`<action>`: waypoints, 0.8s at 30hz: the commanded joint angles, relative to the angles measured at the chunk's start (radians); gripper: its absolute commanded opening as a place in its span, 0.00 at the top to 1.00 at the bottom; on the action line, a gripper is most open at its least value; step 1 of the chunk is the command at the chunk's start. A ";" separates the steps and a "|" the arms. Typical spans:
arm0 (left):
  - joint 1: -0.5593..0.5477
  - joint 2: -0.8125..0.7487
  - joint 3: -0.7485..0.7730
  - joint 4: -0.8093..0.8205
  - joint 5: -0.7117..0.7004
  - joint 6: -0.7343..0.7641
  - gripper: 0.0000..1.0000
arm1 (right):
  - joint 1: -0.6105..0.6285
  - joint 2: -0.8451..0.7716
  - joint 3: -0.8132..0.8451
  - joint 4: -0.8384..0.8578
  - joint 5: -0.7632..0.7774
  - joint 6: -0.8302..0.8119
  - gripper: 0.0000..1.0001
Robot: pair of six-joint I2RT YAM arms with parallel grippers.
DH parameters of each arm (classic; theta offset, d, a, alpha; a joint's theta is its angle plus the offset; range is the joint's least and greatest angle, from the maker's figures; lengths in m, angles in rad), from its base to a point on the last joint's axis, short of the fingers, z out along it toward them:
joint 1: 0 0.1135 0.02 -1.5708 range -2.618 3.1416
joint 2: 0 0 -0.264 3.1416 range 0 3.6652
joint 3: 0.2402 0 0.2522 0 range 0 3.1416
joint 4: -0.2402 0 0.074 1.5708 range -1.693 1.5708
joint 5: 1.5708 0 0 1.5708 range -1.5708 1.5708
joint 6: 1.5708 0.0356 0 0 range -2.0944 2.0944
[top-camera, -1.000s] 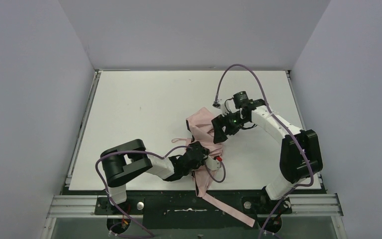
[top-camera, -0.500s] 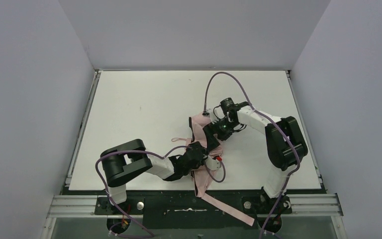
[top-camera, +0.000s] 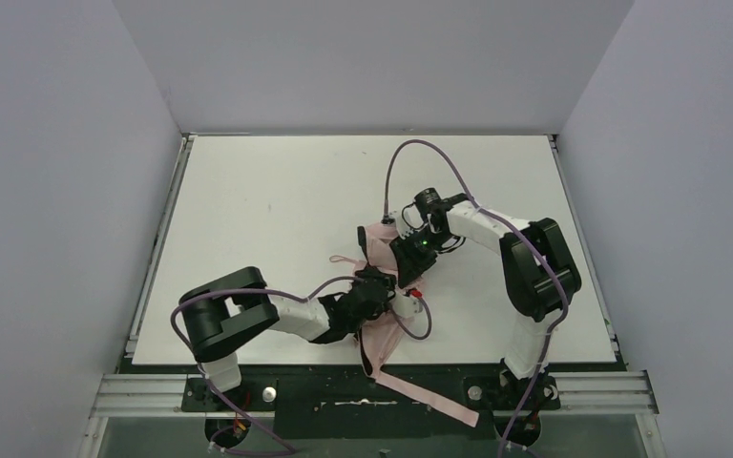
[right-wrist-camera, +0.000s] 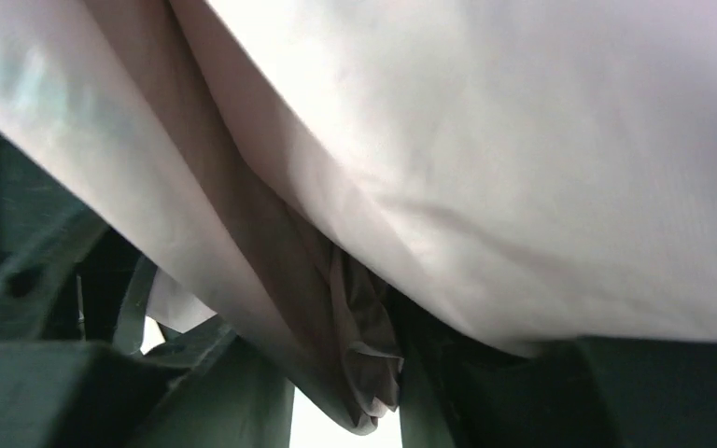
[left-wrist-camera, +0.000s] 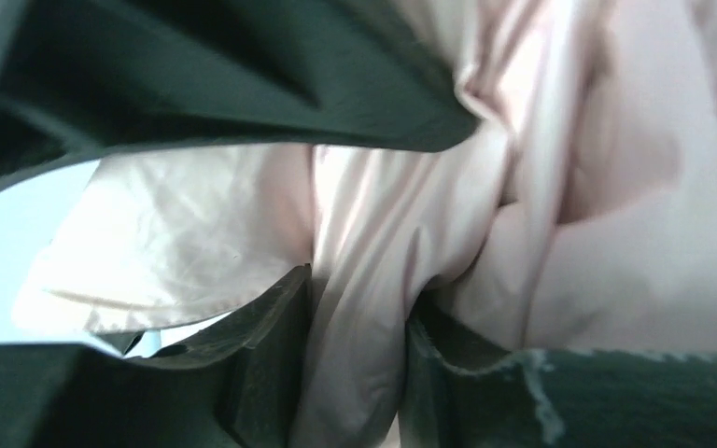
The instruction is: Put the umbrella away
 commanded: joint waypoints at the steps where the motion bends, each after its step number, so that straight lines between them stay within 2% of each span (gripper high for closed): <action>1: 0.026 -0.117 0.050 -0.003 0.008 -0.128 0.65 | 0.005 0.002 0.006 0.024 0.046 -0.024 0.72; 4: 0.035 -0.173 0.049 -0.038 0.005 -0.162 0.60 | 0.005 -0.015 0.003 0.047 0.067 -0.037 0.79; 11: 0.035 -0.399 0.007 -0.204 0.011 -0.277 0.44 | 0.005 -0.075 -0.026 0.152 0.141 -0.059 0.85; 16: 0.052 -0.609 -0.020 -0.374 0.034 -0.418 0.41 | 0.010 -0.109 -0.027 0.213 0.229 -0.105 0.87; 20: 0.133 -0.752 -0.033 -0.470 0.052 -0.606 0.41 | 0.021 -0.156 -0.043 0.254 0.330 -0.211 0.88; 24: 0.265 -0.843 -0.031 -0.531 0.123 -0.723 0.41 | 0.055 -0.189 -0.088 0.298 0.396 -0.351 0.90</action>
